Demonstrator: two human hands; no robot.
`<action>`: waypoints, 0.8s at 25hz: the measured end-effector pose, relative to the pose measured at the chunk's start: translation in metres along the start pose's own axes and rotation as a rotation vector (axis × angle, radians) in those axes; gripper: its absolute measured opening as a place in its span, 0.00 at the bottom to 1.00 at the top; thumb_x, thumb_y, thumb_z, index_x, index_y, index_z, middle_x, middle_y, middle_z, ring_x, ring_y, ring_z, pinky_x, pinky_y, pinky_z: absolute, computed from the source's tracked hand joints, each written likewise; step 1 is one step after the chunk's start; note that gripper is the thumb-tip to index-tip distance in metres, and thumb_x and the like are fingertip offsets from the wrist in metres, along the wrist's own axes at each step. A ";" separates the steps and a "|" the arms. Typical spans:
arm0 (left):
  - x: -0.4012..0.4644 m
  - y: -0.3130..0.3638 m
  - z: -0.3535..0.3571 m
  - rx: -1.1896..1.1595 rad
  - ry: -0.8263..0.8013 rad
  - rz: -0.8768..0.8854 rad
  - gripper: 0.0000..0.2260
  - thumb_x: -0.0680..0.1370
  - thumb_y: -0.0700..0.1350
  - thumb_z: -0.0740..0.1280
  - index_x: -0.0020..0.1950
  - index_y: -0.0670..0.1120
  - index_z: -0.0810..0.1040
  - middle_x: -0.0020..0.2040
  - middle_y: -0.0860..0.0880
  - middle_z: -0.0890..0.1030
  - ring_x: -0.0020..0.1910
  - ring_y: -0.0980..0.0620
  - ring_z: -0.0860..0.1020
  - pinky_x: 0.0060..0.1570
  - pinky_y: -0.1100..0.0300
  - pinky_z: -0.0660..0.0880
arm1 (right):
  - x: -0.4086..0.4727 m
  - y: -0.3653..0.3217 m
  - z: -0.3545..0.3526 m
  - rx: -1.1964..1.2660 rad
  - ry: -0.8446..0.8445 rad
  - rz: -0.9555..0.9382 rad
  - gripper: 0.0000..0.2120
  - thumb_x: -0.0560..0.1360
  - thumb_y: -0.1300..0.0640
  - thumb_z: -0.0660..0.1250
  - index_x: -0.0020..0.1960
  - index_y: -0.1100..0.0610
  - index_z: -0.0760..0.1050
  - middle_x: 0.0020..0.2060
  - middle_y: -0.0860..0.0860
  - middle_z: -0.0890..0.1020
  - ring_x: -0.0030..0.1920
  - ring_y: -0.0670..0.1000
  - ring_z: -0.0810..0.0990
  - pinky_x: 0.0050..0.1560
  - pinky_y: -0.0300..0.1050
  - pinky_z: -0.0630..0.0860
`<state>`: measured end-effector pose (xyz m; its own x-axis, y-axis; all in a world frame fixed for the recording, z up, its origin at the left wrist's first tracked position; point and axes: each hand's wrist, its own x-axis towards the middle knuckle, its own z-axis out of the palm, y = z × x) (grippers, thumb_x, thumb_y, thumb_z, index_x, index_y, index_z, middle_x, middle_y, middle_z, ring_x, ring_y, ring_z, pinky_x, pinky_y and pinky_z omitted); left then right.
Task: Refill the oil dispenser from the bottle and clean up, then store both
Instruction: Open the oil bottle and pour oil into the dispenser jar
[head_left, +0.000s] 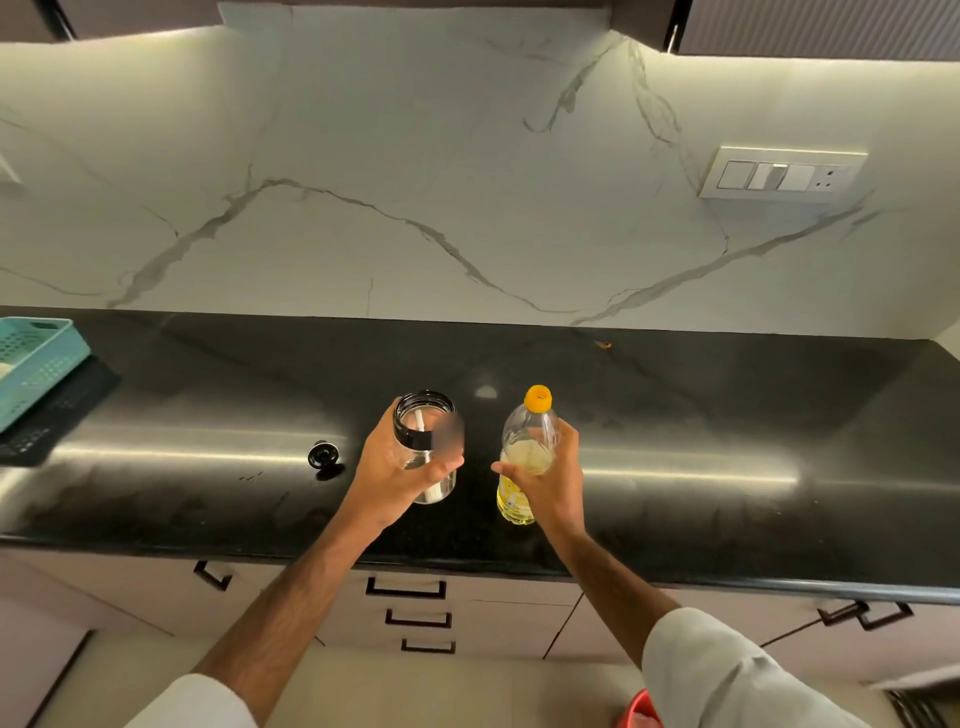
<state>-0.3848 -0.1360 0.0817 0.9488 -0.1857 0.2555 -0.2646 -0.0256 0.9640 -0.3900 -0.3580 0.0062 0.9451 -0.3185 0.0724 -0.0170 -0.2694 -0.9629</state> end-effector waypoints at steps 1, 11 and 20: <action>0.001 -0.002 0.001 0.002 0.006 -0.001 0.32 0.65 0.62 0.81 0.60 0.46 0.78 0.53 0.40 0.83 0.56 0.36 0.81 0.59 0.29 0.75 | 0.000 0.001 0.003 0.020 0.005 0.006 0.45 0.64 0.52 0.85 0.69 0.38 0.58 0.65 0.46 0.73 0.64 0.49 0.76 0.58 0.41 0.77; 0.004 -0.009 0.004 -0.005 0.007 -0.061 0.38 0.65 0.61 0.81 0.61 0.35 0.74 0.49 0.40 0.85 0.49 0.40 0.85 0.54 0.47 0.81 | 0.037 0.023 -0.049 -0.019 -0.565 -0.008 0.44 0.67 0.63 0.79 0.75 0.47 0.60 0.67 0.49 0.75 0.66 0.49 0.77 0.67 0.55 0.77; -0.003 -0.003 0.000 0.016 0.050 -0.062 0.39 0.65 0.61 0.81 0.61 0.34 0.74 0.49 0.42 0.85 0.49 0.43 0.85 0.53 0.53 0.81 | 0.055 0.006 -0.048 -0.052 -0.625 -0.009 0.36 0.63 0.60 0.84 0.65 0.48 0.70 0.59 0.47 0.80 0.62 0.50 0.80 0.58 0.51 0.81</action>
<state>-0.3873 -0.1354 0.0779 0.9708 -0.1335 0.1994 -0.2078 -0.0517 0.9768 -0.3542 -0.4206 0.0167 0.9573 0.2711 -0.1002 -0.0091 -0.3181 -0.9480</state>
